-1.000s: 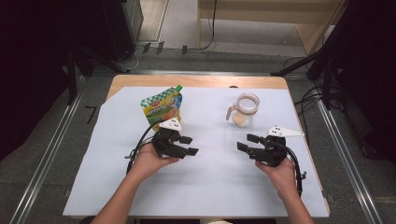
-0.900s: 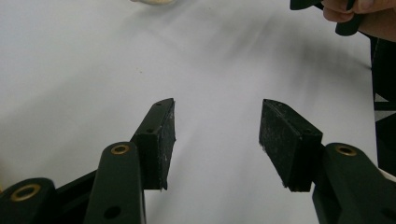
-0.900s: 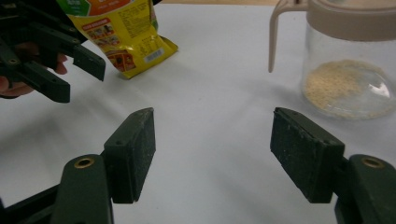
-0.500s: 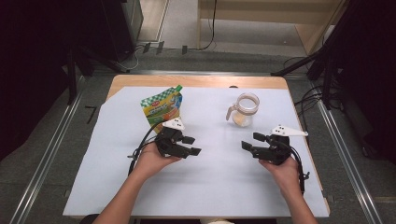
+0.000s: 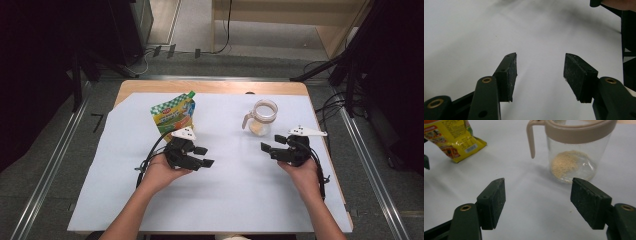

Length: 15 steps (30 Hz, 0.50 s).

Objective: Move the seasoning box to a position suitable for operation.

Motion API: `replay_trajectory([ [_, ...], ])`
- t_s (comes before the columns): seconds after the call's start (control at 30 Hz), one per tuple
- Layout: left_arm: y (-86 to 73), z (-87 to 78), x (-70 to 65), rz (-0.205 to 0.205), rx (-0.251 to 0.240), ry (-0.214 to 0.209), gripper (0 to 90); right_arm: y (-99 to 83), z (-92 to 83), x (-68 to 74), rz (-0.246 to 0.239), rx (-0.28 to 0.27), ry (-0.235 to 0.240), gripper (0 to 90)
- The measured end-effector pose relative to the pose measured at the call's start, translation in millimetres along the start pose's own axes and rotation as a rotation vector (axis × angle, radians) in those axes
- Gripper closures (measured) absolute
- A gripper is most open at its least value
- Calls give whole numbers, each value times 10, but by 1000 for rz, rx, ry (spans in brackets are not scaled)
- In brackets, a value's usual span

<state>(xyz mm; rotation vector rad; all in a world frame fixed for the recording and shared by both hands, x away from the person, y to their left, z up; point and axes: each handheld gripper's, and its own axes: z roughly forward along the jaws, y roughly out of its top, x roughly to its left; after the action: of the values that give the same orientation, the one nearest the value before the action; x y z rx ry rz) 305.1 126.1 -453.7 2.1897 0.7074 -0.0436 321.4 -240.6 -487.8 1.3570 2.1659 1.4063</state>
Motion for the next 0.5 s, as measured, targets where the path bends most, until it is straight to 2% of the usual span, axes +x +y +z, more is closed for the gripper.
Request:
replay_trajectory([
  [0.03, 1, 0, 1, -1, 2, 4, 454, 13, 23, -24, 12, 8, -7, 302],
  [0.17, 4, 10, 0, 3, 3, -4, 456, 73, 93, -72, -6, 16, -40, 302],
  [0.23, 5, 17, 0, 4, 7, -7, 456, 146, 162, -122, 8, 32, -56, 288],
  [0.37, 6, 11, -2, 8, 6, -12, 456, 212, 239, -177, 6, 40, -66, 257],
  [0.4, 6, 0, -5, 3, 2, -10, 455, 257, 297, -212, 3, 45, -81, 237],
  [0.5, 7, -16, 1, 2, -7, -15, 456, 316, 352, -265, 25, 36, -95, 209],
])
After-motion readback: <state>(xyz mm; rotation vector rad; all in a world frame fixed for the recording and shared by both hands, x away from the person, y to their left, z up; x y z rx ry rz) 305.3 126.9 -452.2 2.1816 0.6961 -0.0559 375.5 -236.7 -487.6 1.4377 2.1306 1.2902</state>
